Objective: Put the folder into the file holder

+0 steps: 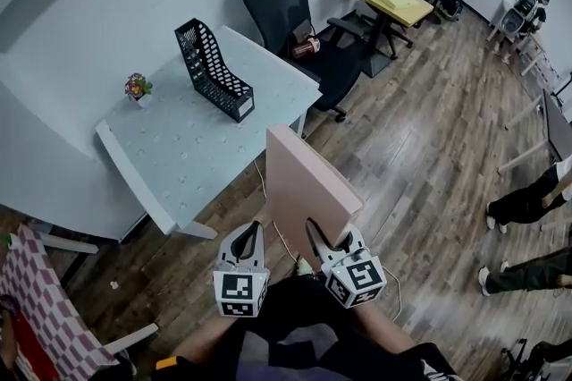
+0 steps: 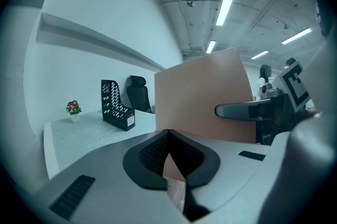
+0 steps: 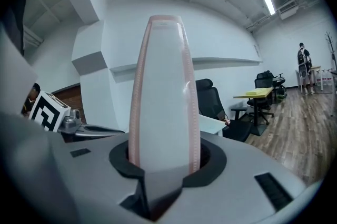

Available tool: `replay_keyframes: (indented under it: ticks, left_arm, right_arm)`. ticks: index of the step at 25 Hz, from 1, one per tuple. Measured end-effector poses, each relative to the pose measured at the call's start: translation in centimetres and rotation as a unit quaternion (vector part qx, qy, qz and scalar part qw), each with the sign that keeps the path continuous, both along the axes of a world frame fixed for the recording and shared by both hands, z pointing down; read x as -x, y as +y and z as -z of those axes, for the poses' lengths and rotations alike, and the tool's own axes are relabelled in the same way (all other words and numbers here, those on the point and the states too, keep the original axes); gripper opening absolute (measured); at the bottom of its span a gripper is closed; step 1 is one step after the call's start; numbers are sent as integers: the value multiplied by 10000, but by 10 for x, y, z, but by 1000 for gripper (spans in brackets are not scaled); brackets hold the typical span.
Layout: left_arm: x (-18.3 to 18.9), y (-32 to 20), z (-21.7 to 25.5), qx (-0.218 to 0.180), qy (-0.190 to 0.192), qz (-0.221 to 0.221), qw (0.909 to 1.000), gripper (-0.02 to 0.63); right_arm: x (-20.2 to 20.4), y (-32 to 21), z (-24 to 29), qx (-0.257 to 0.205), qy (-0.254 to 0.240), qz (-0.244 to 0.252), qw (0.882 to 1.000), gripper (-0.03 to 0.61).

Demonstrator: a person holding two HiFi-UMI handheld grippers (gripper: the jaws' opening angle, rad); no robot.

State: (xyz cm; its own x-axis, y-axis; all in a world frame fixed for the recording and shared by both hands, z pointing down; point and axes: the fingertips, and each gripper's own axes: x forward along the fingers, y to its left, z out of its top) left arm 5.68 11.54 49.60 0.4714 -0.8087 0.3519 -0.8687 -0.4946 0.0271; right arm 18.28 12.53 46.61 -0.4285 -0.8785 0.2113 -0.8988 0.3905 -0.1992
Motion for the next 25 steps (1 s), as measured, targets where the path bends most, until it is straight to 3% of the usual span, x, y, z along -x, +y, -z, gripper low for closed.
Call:
replay_keyframes:
  ticks: [13,19,25]
  left_arm:
    - [-42,-42,5,29,-231,892,9957,6]
    - [-47,-47,-11,362,-417,1069,9927,6]
    - [-40,-75,-23,545,-297,1125,9917,6]
  right_arm:
    - [-46,-66,12,-198,-249,922,9952,146]
    - [-53,-86,8,-233,-348,1073,9933,146]
    - [-42,-112,2,-70,-320,1146,9929,144]
